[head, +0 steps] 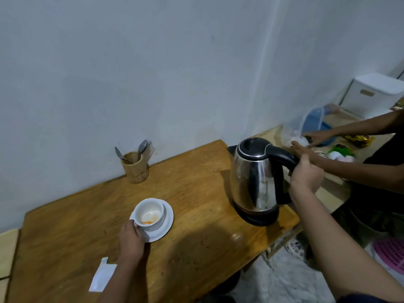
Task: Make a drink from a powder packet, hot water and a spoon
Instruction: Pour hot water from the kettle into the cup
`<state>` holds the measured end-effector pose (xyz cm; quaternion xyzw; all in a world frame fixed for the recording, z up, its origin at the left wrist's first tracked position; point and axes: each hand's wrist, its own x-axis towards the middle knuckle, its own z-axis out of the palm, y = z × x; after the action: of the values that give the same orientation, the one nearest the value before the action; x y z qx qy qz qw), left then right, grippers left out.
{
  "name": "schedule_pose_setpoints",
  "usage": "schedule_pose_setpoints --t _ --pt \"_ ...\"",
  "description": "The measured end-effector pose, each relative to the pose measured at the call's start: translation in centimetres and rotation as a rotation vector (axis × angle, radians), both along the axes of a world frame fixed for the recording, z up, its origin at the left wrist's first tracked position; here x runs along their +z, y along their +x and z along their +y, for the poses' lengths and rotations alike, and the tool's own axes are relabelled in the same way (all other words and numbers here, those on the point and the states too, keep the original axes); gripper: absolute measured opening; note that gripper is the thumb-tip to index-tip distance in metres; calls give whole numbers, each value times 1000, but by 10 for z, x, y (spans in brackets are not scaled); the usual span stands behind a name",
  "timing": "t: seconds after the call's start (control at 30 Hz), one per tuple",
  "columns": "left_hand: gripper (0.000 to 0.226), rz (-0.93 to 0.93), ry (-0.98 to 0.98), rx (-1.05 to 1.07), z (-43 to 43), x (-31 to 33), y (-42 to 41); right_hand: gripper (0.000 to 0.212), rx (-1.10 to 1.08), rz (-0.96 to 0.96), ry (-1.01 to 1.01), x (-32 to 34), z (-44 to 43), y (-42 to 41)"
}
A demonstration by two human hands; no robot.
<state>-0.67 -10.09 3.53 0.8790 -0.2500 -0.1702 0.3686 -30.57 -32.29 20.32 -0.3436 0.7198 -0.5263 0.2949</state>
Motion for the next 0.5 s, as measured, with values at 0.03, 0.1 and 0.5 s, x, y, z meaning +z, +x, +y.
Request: schedule_pose_setpoints --t 0.03,0.1,0.5 --pt "30 2 4 5 -1 0 0 41 12 7 -8 5 -2 4" --pt "30 12 2 26 -1 1 -1 42 69 52 -21 14 -4 13" --pt "27 47 -8 104 1 8 5 45 500 236 -98 16 -15 111"
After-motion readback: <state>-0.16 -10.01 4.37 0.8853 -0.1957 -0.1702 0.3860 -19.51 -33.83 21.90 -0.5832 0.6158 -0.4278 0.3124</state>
